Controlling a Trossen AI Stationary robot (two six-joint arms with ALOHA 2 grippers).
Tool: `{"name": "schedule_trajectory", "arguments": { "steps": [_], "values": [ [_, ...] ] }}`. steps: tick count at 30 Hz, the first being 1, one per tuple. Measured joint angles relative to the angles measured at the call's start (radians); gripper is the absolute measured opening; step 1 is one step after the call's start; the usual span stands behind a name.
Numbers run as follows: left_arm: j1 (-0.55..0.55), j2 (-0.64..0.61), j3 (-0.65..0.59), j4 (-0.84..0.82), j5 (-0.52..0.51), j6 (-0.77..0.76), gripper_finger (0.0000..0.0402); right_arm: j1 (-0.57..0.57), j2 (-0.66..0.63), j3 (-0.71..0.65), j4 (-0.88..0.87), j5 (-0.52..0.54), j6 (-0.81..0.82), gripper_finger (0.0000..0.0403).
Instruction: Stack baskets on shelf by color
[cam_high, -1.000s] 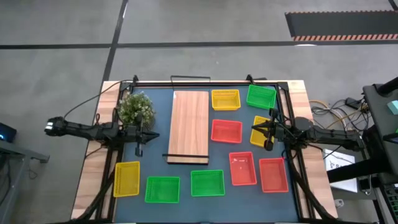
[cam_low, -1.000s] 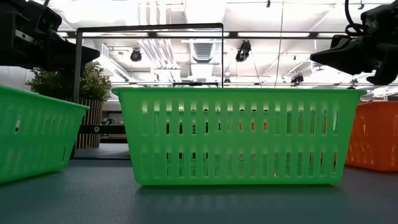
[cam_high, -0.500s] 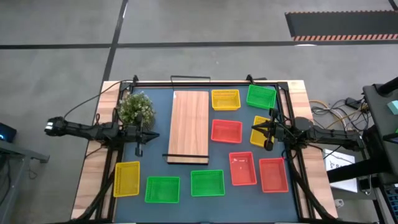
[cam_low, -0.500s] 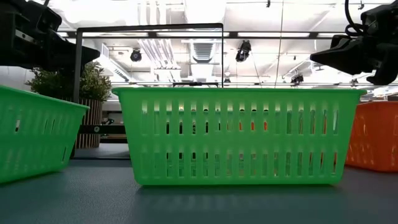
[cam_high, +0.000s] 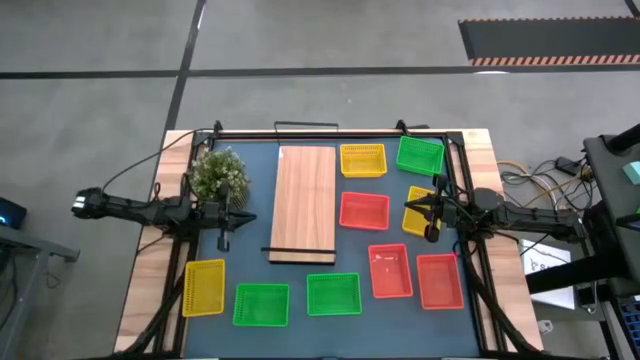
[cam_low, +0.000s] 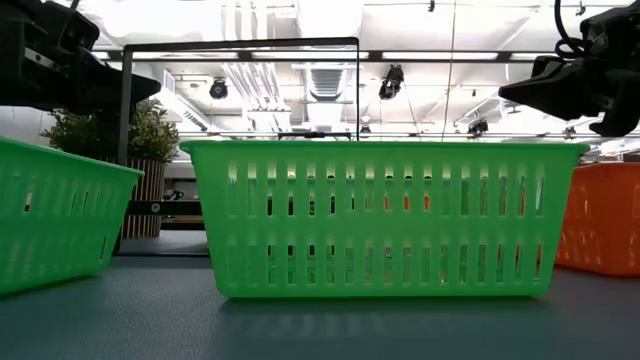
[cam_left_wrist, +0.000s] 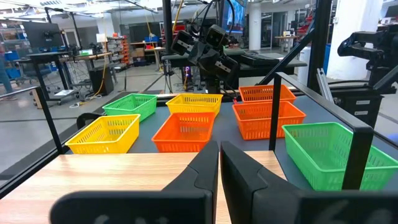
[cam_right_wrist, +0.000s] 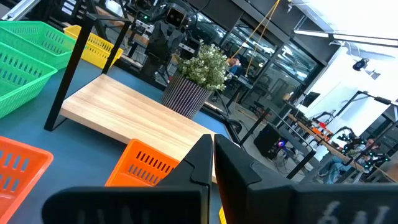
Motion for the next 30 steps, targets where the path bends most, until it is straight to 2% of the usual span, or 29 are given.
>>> {"name": "schedule_trajectory", "arguments": {
  "steps": [27, 30],
  "values": [
    [0.000, 0.000, 0.000, 0.005, 0.000, 0.000, 0.0001, 0.000, 0.000, 0.000, 0.000, 0.000, 0.000, 0.0009],
    [0.000, 0.003, 0.000, 0.072, 0.029, -0.069, 0.0001, 0.000, 0.000, 0.000, 0.016, 0.030, -0.016, 0.0009]
  ]
}}
